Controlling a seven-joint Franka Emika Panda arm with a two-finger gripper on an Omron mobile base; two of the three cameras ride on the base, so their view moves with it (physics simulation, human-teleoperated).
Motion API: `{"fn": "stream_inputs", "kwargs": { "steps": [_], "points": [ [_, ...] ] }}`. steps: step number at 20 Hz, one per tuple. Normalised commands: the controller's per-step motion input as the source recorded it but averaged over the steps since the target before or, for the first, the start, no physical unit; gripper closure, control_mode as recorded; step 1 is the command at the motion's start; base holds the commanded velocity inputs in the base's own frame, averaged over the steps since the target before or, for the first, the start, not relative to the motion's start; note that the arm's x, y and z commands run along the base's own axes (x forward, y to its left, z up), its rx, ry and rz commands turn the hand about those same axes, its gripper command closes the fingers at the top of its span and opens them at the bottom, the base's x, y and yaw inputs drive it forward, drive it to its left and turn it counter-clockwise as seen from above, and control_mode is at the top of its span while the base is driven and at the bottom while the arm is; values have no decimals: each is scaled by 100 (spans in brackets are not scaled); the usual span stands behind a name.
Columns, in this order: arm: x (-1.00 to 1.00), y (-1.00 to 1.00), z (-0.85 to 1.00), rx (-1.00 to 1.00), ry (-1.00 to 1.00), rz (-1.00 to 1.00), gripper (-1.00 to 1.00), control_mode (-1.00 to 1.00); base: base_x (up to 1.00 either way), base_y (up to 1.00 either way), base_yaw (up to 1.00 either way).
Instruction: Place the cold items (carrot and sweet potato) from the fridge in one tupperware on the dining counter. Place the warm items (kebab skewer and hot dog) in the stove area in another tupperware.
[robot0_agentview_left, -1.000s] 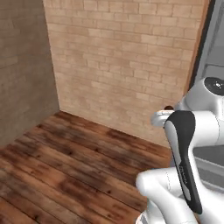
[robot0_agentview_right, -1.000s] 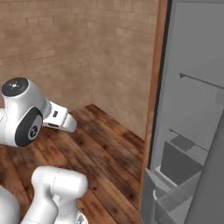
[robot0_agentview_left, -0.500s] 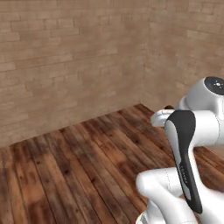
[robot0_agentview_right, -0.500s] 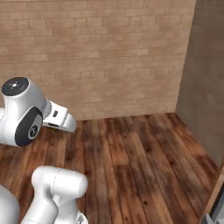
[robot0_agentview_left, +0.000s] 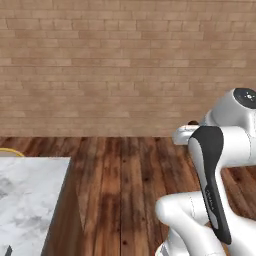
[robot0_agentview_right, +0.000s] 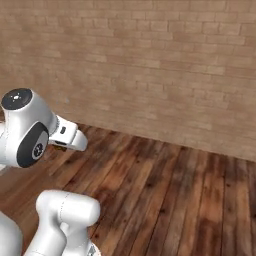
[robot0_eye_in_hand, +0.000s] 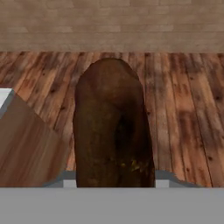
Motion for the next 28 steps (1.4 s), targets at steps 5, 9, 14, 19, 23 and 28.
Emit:
{"fn": "stream_inputs", "kwargs": {
  "steps": [5,9,14,19,23,28],
  "points": [
    [0,0,0,0,0,0,100,100,-10,20,81],
    [0,0,0,0,0,0,100,100,-7,14,79],
    [0,0,0,0,0,0,100,100,-3,8,78],
    [0,0,0,0,0,0,100,100,28,-33,59],
    [0,0,0,0,0,0,100,100,73,-87,37],
    [0,0,0,0,0,0,100,100,75,-89,34]
  ]
}}
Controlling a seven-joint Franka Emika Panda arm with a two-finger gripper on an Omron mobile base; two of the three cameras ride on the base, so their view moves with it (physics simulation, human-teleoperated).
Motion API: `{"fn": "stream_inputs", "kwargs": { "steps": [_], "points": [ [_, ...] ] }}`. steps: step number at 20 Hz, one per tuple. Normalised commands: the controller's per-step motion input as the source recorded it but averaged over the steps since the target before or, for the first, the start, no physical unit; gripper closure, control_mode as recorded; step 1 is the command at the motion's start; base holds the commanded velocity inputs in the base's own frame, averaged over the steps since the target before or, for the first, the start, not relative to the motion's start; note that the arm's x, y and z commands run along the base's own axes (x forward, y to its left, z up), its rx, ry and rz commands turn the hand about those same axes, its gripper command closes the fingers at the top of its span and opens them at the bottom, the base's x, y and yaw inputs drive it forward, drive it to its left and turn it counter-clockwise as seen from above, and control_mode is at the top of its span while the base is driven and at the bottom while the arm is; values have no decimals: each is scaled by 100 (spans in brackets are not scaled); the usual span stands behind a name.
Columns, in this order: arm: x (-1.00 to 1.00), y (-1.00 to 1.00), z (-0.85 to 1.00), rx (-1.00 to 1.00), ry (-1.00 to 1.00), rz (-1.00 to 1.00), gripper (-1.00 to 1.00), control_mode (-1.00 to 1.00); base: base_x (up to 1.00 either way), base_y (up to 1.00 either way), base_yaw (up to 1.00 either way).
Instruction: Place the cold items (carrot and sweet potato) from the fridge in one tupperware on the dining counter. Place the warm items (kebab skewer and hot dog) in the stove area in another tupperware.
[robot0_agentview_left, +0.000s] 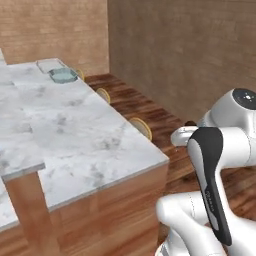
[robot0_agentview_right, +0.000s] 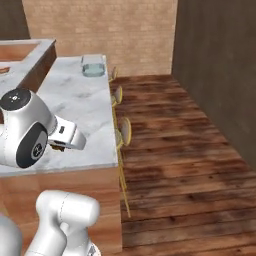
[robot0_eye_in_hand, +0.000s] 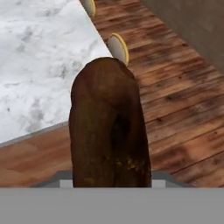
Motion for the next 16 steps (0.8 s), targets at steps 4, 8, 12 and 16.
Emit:
{"fn": "stream_inputs", "kwargs": {
  "steps": [4,8,12,16],
  "points": [
    [0,0,0,0,0,0,100,100,81,-83,35],
    [0,0,0,0,0,0,100,100,86,-80,35],
    [0,0,0,0,0,0,100,100,88,-80,34],
    [0,0,0,0,0,0,100,100,85,-82,34]
  ]
}}
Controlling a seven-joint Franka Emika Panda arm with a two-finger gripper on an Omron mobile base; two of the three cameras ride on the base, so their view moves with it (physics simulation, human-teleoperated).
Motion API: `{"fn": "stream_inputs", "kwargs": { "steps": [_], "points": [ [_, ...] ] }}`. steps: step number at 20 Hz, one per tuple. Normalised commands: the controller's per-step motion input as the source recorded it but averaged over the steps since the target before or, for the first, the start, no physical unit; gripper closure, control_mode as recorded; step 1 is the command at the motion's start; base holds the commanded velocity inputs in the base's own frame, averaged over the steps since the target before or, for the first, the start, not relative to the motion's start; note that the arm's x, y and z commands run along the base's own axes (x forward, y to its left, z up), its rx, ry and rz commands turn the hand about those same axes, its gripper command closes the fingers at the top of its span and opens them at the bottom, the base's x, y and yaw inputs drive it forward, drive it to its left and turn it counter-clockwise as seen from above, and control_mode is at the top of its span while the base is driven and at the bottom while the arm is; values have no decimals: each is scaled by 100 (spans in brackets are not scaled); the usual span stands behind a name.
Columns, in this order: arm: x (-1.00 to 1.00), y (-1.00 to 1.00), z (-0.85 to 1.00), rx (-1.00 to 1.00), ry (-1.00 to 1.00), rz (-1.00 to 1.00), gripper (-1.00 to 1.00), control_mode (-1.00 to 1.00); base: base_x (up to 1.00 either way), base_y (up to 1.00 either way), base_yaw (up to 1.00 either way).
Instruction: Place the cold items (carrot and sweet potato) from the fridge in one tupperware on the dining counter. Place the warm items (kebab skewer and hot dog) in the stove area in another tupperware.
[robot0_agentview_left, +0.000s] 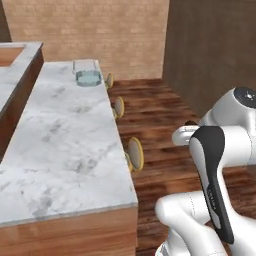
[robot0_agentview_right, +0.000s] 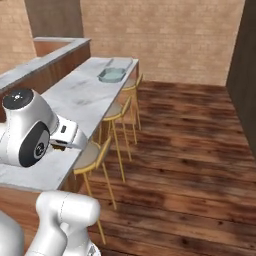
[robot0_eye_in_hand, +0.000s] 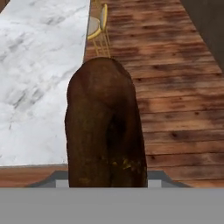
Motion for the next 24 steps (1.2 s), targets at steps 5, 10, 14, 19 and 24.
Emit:
{"fn": "stream_inputs", "kwargs": {
  "steps": [5,10,14,19,24],
  "points": [
    [0,0,0,0,0,0,100,100,73,-86,34],
    [0,0,0,0,0,0,100,100,18,-99,28],
    [0,0,0,0,0,0,100,100,24,-100,29],
    [0,0,0,0,0,0,100,100,42,-94,34],
    [0,0,0,0,0,0,100,100,56,-88,36]
  ]
}}
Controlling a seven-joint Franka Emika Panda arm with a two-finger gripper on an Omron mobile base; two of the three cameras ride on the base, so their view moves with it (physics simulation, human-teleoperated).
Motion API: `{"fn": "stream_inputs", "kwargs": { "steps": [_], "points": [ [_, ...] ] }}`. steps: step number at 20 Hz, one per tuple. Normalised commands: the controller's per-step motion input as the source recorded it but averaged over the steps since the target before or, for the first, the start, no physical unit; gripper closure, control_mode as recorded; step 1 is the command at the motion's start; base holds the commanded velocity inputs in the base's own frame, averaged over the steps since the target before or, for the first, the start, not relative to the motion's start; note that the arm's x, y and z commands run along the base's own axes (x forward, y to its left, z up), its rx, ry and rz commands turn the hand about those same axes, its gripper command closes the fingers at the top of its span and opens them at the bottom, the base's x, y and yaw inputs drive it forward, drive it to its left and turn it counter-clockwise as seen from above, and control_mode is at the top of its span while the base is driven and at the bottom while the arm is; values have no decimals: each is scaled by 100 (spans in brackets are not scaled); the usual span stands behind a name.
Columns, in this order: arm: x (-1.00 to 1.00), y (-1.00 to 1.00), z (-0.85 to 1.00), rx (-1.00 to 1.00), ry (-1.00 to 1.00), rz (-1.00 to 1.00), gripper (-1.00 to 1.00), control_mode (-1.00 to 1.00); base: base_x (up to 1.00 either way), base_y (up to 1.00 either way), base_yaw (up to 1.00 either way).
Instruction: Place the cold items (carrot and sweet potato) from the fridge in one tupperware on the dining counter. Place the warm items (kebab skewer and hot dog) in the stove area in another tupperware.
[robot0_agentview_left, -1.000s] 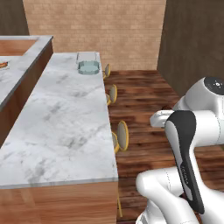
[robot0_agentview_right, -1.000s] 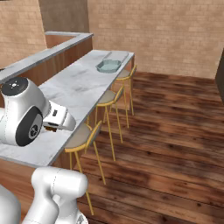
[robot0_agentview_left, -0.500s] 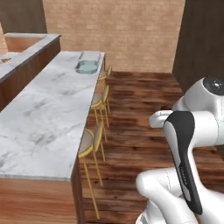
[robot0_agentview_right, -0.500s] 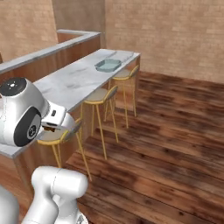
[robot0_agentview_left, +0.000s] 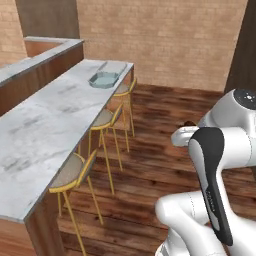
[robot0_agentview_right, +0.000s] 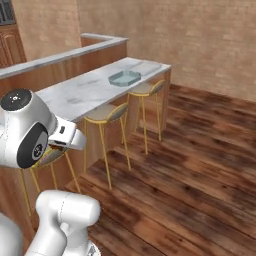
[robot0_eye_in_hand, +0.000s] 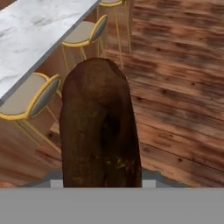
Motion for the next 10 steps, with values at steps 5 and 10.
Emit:
{"fn": "stream_inputs", "kwargs": {
  "steps": [5,10],
  "points": [
    [0,0,0,0,0,0,100,100,65,-86,35],
    [0,0,0,0,0,0,100,100,67,-83,36]
  ]
}}
